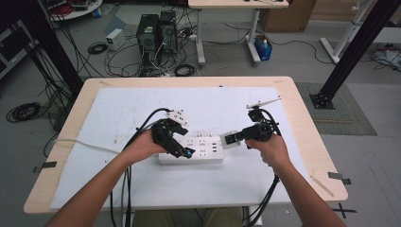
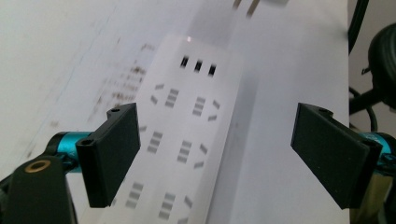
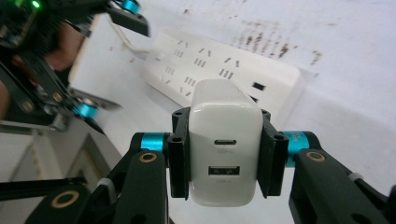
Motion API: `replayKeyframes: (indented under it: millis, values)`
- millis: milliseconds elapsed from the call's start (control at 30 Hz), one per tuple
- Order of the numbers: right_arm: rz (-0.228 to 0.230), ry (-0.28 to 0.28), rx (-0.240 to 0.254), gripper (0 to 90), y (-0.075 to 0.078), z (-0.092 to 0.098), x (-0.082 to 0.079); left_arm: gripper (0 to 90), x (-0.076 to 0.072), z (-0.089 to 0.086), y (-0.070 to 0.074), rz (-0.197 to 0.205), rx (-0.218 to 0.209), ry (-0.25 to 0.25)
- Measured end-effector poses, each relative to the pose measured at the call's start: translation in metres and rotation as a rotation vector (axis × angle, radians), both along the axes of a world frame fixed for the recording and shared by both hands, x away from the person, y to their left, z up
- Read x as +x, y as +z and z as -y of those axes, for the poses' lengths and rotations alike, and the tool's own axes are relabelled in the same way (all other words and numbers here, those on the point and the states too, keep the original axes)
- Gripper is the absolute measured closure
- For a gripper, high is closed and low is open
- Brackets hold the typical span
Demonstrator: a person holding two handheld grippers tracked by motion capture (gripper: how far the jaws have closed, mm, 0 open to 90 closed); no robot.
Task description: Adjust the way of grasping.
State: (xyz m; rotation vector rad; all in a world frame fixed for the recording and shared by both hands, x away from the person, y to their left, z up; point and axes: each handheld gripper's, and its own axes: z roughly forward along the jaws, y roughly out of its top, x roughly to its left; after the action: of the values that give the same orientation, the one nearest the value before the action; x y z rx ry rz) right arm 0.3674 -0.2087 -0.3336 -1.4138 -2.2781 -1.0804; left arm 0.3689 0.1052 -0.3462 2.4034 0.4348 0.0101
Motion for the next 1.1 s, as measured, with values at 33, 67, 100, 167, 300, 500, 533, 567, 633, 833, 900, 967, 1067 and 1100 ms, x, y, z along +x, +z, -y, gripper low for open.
replayKeyframes:
  millis: [33, 67, 100, 167, 300, 500, 533, 567, 633, 833, 900, 967, 1067, 1100]
  values:
    - [0.011, 0.009, -0.015, 62.3, 0.002, 0.001, 0.000, 15.8, 0.000, -0.006, 0.001, -0.019, 0.016, 0.000]
    - [0.027, 0.024, -0.039, 62.3, 0.005, 0.002, 0.000, 15.8, 0.001, -0.012, 0.003, -0.019, 0.037, -0.003]
    - [0.040, 0.028, -0.064, 62.3, 0.008, 0.003, -0.001, 15.8, 0.002, -0.019, 0.004, -0.025, 0.053, 0.005]
    - [0.054, 0.048, -0.106, 62.3, 0.014, 0.004, -0.001, 15.8, 0.006, -0.032, 0.007, -0.043, 0.075, 0.023]
    - [0.085, 0.095, -0.201, 62.3, 0.026, 0.007, -0.002, 15.8, 0.011, -0.059, 0.015, -0.041, 0.130, 0.064]
    - [0.124, 0.152, -0.364, 62.4, 0.038, 0.013, 0.000, 15.8, 0.015, -0.085, 0.024, -0.028, 0.155, 0.079]
    - [0.126, 0.163, -0.382, 62.4, 0.039, 0.014, 0.000, 15.8, 0.015, -0.088, 0.024, -0.018, 0.167, 0.085]
    - [0.126, 0.163, -0.382, 62.4, 0.039, 0.014, 0.000, 15.9, 0.015, -0.088, 0.024, -0.018, 0.167, 0.085]
    - [0.129, 0.160, -0.395, 62.4, 0.041, 0.015, 0.000, 15.9, 0.017, -0.094, 0.023, -0.031, 0.219, 0.119]
    - [0.182, 0.198, -0.493, 62.3, 0.045, 0.024, 0.002, 15.8, 0.020, -0.109, 0.027, -0.031, 0.293, 0.178]
    - [0.207, 0.204, -0.521, 62.3, 0.046, 0.026, 0.001, 15.8, 0.020, -0.113, 0.027, -0.034, 0.295, 0.187]
    - [0.215, 0.223, -0.529, 62.3, 0.047, 0.029, 0.001, 15.9, 0.019, -0.116, 0.026, -0.041, 0.289, 0.195]
    - [0.227, 0.217, -0.574, 62.3, 0.048, 0.030, -0.001, 15.8, 0.017, -0.119, 0.026, -0.037, 0.283, 0.193]
    - [0.234, 0.223, -0.595, 62.3, 0.048, 0.030, -0.001, 15.8, 0.017, -0.120, 0.026, -0.030, 0.289, 0.185]
